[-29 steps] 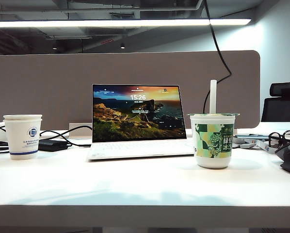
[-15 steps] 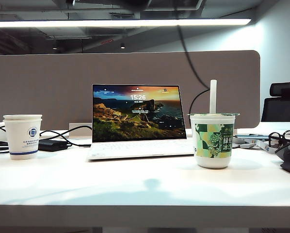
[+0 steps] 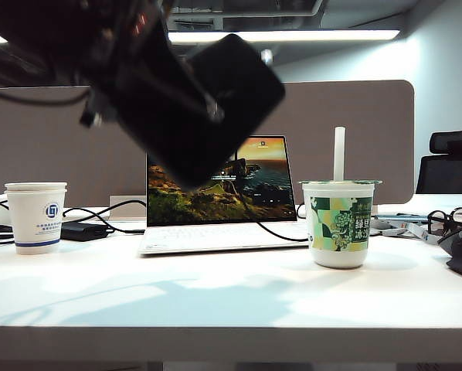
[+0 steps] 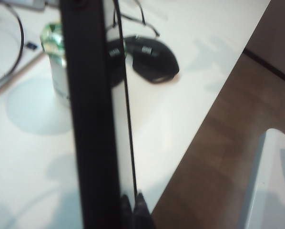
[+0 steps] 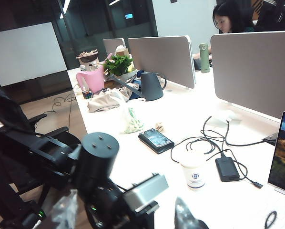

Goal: Pick up the black phone, pick up the charger plug, insert the charger plug into the phone's charging port, and finally place the connected phone back on the desk.

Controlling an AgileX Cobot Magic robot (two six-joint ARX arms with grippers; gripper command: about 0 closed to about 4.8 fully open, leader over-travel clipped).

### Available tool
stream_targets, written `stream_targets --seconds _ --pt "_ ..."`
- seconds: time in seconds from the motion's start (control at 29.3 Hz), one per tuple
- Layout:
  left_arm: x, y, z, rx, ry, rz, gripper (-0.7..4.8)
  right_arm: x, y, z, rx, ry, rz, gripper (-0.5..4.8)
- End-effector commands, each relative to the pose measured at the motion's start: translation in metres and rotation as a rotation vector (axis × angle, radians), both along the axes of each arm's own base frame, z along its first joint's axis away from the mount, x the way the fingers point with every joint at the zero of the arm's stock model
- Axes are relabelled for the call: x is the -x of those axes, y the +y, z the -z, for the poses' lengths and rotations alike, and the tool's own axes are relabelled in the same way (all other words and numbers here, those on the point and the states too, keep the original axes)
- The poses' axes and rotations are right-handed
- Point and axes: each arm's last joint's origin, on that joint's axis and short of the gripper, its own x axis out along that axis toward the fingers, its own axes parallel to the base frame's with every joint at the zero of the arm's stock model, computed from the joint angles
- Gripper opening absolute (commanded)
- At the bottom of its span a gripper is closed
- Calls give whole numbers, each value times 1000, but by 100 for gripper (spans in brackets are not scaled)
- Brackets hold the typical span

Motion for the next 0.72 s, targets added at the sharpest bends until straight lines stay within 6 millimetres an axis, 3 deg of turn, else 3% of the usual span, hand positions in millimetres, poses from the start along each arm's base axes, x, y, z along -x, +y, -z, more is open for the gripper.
stream_targets --seconds 0.03,0.24,0.31,0.51,0.61,0.72 --pt "-15 0 10 17 70 -53 -6 1 0 -2 -9 4 0 261" --pt "-40 9 40 8 226 -116 -6 1 0 -2 -9 5 2 244" --pt "-44 7 46 9 228 -113 -6 1 0 -2 -9 5 2 203" --pt "-56 -1 65 65 322 -124 -7 0 0 -1 -9 6 3 201" --pt "-61 -5 76 97 389 -124 -6 0 0 -1 -6 13 3 45" --pt "-63 -6 80 111 397 -139 -7 0 0 0 -6 14 2 43"
